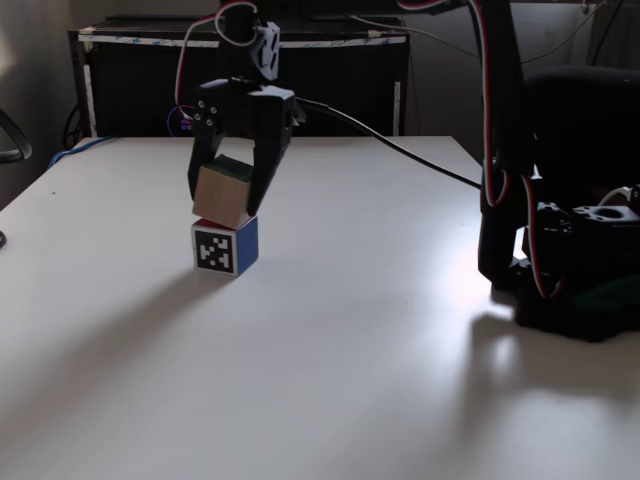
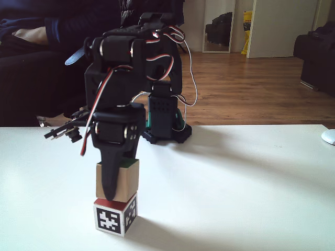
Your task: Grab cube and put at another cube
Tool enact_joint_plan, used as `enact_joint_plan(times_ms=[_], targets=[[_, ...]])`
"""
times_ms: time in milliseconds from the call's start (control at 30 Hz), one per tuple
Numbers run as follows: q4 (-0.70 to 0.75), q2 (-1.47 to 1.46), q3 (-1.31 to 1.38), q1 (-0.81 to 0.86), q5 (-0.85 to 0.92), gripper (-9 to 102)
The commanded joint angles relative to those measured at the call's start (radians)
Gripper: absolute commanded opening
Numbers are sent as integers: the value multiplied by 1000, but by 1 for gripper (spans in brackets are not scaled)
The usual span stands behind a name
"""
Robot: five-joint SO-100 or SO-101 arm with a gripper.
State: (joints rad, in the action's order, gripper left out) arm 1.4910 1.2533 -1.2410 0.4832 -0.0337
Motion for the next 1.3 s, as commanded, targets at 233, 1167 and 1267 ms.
enact_joint_plan(times_ms=[233,1167,1267], targets=[[46,-3,26,-26,-8,39],[-31,1796,-881,-423,54,33],[-120,1899,-1101,-417,52,27]])
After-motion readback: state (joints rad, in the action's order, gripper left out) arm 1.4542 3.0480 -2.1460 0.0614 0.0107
